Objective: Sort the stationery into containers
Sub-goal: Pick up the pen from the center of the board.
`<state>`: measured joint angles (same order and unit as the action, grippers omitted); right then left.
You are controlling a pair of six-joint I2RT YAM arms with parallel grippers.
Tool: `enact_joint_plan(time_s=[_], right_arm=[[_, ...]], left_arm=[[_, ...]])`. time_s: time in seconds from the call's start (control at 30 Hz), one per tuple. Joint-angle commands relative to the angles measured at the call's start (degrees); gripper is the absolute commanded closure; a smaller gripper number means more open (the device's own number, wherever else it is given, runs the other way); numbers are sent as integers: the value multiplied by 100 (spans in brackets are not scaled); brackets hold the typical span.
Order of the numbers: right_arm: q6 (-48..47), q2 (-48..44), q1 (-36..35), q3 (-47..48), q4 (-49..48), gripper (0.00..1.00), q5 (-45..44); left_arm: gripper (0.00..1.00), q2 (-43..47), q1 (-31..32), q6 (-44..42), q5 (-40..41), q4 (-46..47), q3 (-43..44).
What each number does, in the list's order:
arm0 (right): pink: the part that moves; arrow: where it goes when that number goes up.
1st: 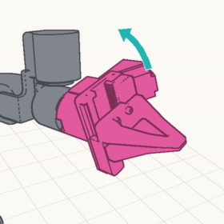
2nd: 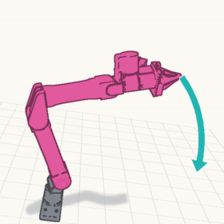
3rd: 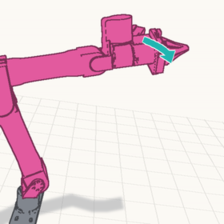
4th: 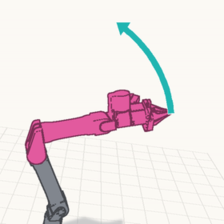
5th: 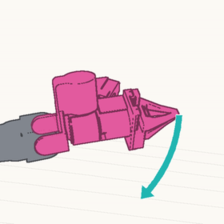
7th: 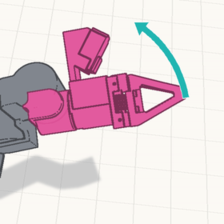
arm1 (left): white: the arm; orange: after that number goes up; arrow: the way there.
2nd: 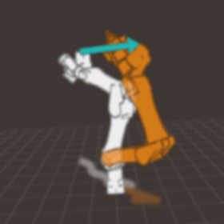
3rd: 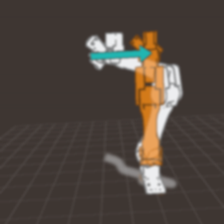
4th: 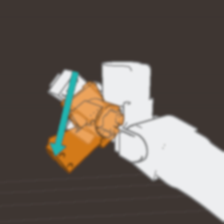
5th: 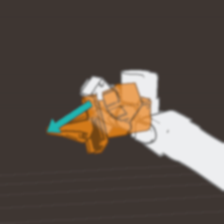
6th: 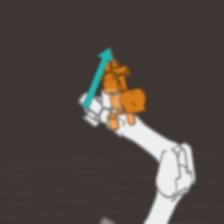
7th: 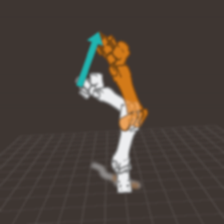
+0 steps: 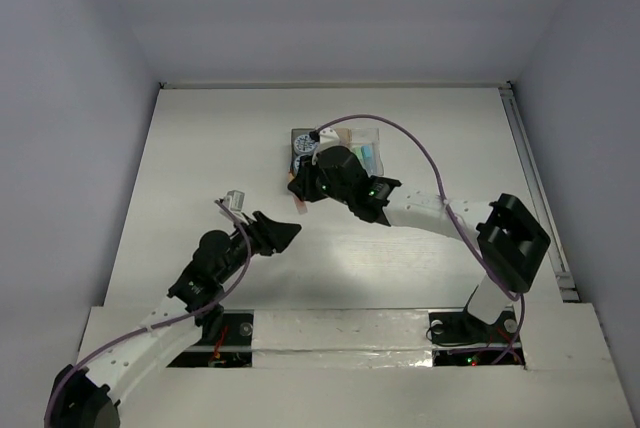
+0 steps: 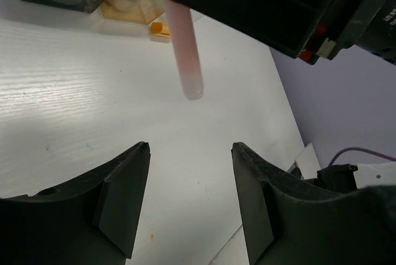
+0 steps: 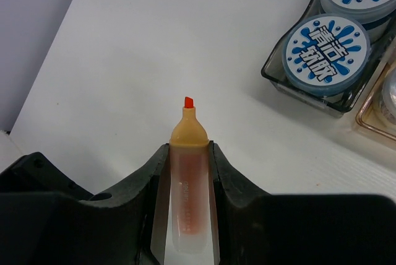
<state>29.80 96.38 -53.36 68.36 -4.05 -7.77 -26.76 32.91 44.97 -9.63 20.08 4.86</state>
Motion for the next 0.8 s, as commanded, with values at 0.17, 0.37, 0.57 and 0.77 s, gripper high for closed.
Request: enact_joint_plan(time_s=[0.17,0.37,0.57,0.77], right_arm=[[263,4,-16,-138,-649,100,451],[421,-5,-68,-244,-798,100,733],[562,21,-69,-419,-939,100,935],[702,39,-122,-507,-1159,100,1120]], left_arm=[[48,-584,234,-392,496,1007,225],[49,-1006,287,-595,752,1393,296],[50,-1068,392,-595,787,1842,235],[54,-1094,392,-577,884,2018,164]])
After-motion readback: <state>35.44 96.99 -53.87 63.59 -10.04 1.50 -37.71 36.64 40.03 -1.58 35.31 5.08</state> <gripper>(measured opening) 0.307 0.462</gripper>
